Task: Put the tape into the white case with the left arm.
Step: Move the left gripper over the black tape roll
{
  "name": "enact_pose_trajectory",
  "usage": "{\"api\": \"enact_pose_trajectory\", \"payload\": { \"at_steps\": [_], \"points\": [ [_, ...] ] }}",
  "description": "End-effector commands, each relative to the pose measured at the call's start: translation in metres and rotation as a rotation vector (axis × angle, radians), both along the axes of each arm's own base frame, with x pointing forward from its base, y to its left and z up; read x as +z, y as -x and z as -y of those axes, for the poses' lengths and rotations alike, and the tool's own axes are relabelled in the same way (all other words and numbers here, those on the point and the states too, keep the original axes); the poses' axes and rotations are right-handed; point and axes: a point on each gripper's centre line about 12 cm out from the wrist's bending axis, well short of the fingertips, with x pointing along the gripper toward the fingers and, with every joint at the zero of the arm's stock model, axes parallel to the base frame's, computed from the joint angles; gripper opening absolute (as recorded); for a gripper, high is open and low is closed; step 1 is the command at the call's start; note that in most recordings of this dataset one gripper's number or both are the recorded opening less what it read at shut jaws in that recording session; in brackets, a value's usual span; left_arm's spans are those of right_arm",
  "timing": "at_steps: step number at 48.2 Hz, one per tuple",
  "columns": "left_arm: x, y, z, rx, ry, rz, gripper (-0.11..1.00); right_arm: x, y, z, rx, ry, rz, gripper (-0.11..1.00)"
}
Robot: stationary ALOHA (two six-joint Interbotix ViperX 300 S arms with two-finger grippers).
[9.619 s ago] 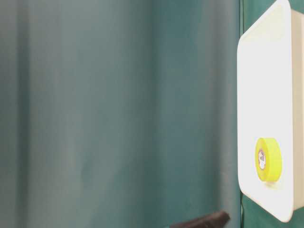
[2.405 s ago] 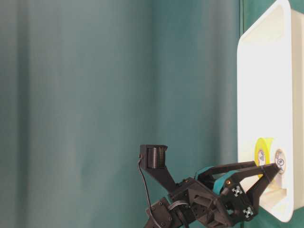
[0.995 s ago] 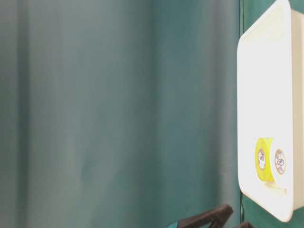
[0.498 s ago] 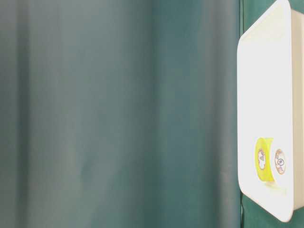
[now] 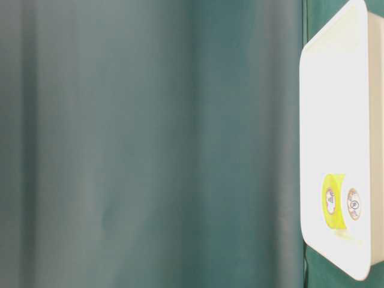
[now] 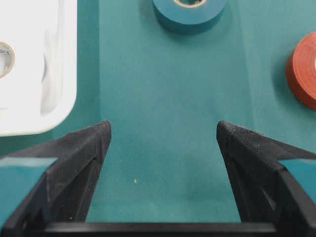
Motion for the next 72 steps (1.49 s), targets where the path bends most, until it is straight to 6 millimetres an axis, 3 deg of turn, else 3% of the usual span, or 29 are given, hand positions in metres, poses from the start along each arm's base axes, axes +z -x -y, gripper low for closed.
{"api": "enact_pose_trajectory", "payload": {
  "at_steps": [1, 26, 61, 72],
  "points": [
    [0.004, -0.003, 0.001, -0.002, 0.002, 0.018, 0.87, 0.004, -0.002, 0.000, -0.001, 0.000, 0.017, -0.09],
    [0.005, -0.004, 0.001, -0.003, 0.001, 0.021, 0.87, 0.005, -0.002, 0.000, 0.000, -0.001, 0.018, -0.09],
    [0.029, -0.020, 0.001, -0.004, -0.001, 0.124, 0.87, 0.004, -0.002, 0.000, 0.000, -0.001, 0.017, -0.09],
    [0.006, -0.058, 0.003, -0.012, -0.013, 0.020, 0.86, 0.005, -0.002, 0.000, 0.000, -0.001, 0.018, -0.09]
  ]
}}
